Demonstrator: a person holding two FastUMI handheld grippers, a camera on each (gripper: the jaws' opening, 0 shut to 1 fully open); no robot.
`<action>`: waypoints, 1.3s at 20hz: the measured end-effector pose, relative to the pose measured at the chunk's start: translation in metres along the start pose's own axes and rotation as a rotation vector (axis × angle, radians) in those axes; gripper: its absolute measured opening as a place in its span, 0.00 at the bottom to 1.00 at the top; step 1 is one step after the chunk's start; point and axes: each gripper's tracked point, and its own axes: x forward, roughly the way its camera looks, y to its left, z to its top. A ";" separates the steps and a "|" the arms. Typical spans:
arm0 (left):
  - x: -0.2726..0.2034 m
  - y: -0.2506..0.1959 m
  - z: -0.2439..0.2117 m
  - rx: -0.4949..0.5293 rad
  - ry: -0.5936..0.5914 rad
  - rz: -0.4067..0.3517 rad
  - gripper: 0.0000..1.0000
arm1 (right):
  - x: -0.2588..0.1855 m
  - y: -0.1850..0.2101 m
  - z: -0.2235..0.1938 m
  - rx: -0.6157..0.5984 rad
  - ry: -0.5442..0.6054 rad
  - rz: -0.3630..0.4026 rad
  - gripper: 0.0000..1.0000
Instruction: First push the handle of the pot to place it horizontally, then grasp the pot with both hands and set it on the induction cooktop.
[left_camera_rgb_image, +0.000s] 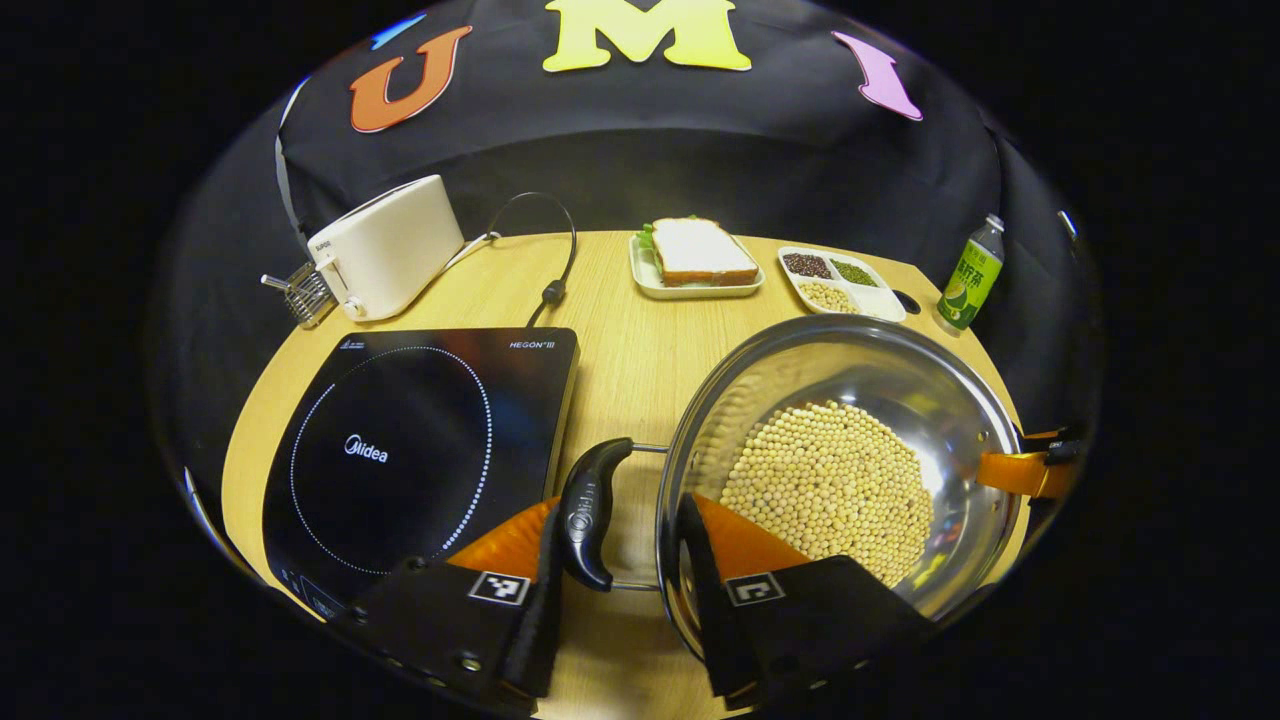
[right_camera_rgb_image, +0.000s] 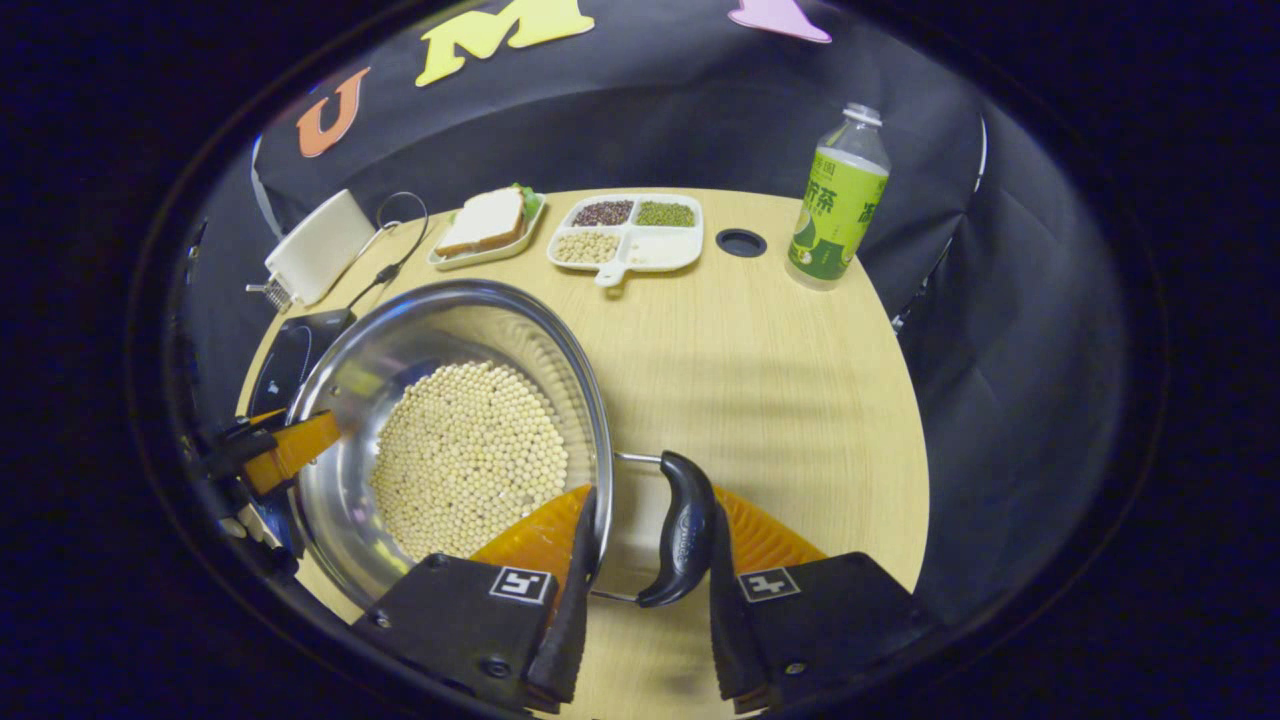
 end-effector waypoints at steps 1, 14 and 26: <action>-0.002 0.002 0.001 -0.001 -0.003 -0.004 0.55 | -0.003 0.002 0.000 0.004 -0.002 0.001 0.51; -0.043 0.048 0.021 0.004 -0.059 -0.012 0.55 | -0.049 0.050 0.010 -0.003 -0.066 -0.004 0.51; -0.077 0.145 0.035 0.001 -0.094 0.007 0.55 | -0.074 0.154 0.018 -0.006 -0.096 0.016 0.51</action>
